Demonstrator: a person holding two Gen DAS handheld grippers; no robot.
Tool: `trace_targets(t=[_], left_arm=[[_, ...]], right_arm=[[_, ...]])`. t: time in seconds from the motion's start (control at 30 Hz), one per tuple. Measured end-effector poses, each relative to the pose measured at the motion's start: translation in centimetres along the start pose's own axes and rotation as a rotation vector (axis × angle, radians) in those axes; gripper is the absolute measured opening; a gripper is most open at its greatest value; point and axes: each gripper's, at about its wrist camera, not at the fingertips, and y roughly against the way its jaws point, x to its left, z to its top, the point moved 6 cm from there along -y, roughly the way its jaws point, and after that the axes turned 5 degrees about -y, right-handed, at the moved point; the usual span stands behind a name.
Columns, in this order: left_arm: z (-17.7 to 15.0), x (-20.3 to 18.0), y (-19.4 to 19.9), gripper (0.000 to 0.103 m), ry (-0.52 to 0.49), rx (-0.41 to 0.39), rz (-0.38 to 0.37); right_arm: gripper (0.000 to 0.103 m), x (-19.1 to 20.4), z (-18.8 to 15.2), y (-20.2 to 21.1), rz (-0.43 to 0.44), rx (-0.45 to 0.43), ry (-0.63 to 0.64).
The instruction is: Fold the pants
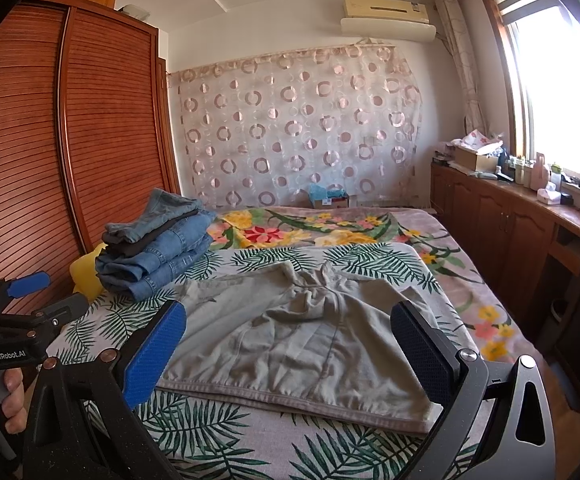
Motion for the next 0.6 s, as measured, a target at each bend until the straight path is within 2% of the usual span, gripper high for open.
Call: trace_targets(t=[0.6], left_arm=[[-0.04, -0.26, -0.05, 0.103, -0.003, 0.001, 0.0]], right_arm=[[0.102, -0.03, -0.23, 0.03, 0.0, 0.0, -0.001]])
